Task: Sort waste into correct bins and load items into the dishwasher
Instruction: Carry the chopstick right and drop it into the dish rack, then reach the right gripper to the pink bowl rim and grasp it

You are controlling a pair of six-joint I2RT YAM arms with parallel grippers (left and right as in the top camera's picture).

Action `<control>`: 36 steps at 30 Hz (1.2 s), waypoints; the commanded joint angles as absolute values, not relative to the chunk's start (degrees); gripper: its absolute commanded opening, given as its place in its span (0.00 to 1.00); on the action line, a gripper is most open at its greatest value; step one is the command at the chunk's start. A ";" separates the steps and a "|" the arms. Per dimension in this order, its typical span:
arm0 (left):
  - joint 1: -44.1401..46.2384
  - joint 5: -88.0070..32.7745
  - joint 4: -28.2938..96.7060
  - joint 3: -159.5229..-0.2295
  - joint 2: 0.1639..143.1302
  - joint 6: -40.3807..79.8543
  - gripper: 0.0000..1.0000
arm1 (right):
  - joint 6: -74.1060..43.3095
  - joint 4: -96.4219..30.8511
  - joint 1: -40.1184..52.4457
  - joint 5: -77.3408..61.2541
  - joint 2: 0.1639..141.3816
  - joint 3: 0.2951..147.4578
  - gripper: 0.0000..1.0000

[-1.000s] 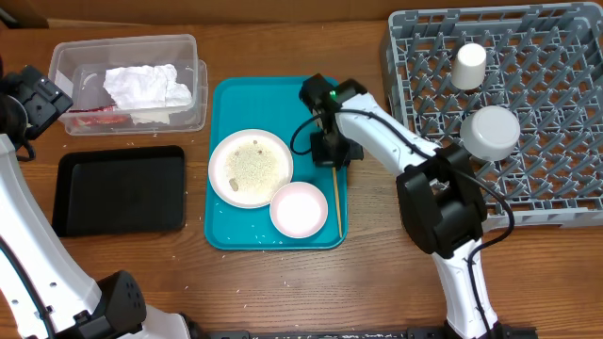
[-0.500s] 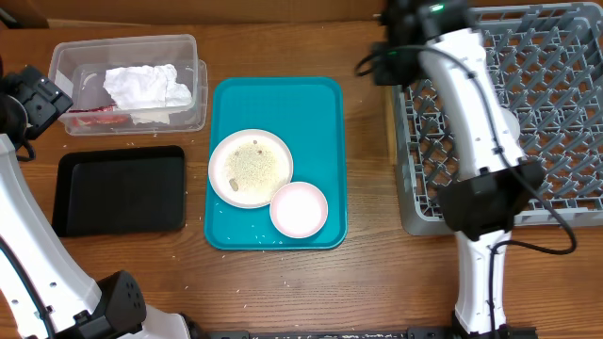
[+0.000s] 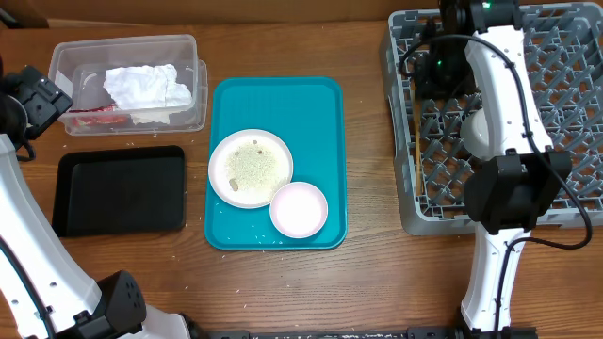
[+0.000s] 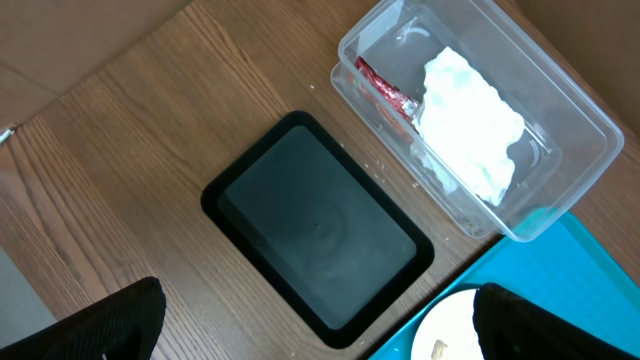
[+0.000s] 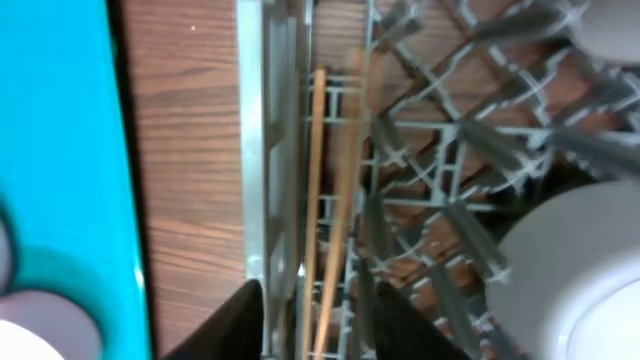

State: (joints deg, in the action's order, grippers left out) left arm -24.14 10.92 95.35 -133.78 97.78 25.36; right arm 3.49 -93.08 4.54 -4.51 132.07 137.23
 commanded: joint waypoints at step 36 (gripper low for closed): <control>-24.36 10.68 95.35 -133.75 97.10 25.93 1.00 | -17.98 -93.12 50.15 -5.32 122.96 121.62 0.74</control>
